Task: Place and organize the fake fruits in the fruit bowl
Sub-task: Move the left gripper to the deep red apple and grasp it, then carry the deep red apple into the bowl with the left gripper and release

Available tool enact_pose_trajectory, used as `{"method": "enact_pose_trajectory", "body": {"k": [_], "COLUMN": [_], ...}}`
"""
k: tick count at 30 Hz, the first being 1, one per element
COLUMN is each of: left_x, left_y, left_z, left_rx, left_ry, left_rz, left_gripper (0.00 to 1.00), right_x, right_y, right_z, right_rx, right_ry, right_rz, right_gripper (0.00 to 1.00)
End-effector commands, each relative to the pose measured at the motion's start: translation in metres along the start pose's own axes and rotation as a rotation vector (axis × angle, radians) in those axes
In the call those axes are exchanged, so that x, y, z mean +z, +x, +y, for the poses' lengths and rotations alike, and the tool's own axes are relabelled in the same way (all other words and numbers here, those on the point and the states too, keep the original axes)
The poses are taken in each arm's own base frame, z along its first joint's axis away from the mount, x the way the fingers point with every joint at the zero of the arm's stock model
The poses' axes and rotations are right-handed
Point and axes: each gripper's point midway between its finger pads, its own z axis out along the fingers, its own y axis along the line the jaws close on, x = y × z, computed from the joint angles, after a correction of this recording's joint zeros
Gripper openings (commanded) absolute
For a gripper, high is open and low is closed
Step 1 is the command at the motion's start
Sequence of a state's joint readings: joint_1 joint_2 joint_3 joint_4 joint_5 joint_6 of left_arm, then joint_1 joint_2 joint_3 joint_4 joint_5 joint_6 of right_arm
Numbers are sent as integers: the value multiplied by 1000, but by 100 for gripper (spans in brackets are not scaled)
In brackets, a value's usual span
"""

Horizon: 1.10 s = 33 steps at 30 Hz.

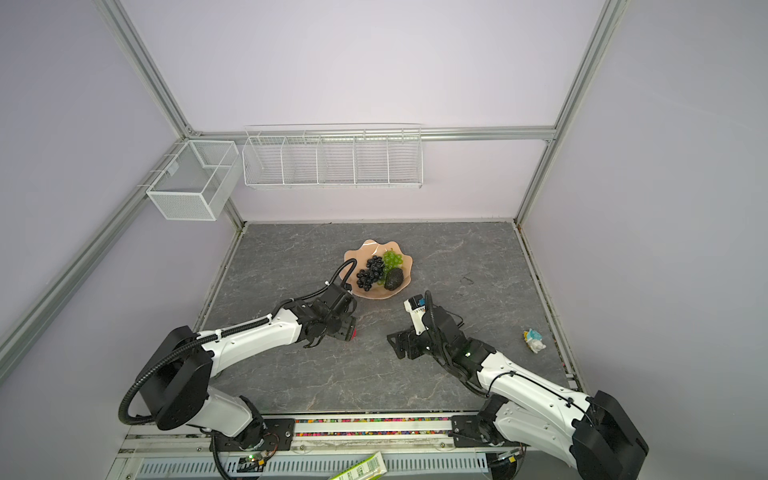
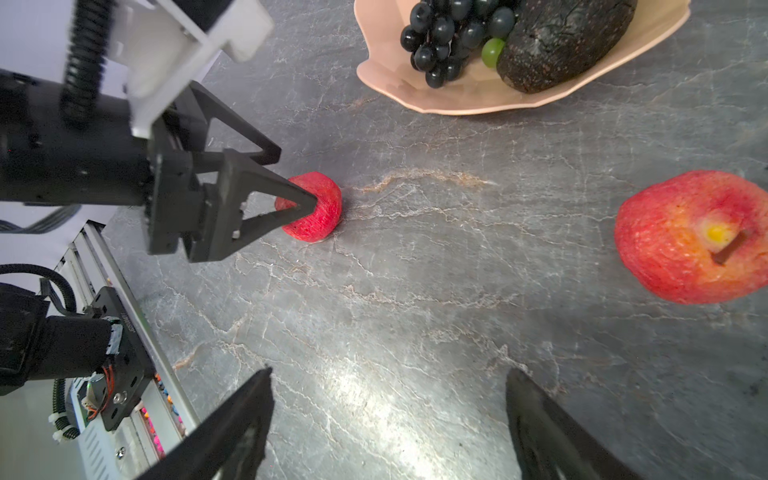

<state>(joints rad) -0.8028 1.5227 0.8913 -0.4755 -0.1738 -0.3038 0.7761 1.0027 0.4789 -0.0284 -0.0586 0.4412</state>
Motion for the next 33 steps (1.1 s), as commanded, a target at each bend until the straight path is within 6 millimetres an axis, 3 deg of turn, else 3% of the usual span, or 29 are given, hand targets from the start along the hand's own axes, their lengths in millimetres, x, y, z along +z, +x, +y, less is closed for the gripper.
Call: {"method": "enact_pose_trajectory", "body": {"k": [1, 9, 11, 16, 19, 24, 28, 33], "left_x": [-1, 18, 21, -3, -29, -49, -37, -5], "left_y": [0, 10, 9, -7, -28, -79, -130, -186], "left_z": [-12, -12, -12, -1, 2, 15, 36, 46], "left_rx": [-38, -51, -50, -51, -46, -93, -124, -110], "left_ry": [75, 58, 52, 7, -1, 43, 16, -6], "left_rz": [-10, 33, 41, -18, -85, -217, -296, -266], "left_gripper": [74, 69, 64, 51, 48, 45, 44, 44], "right_x": [-6, -3, -3, -3, -1, 6, 21, 37], "right_y": [-11, -9, -10, -11, -16, -58, -85, -96], "right_z": [10, 8, 8, 7, 7, 24, 26, 26], "right_rx": [-8, -19, -18, -22, -24, -29, -46, -55], "right_ry": [-34, -27, -26, -19, -20, -109, -137, -163], "right_rz": [-46, -32, -35, -38, -53, -110, -114, -83], "right_gripper": [88, 88, 89, 88, 89, 89, 89, 89]}}
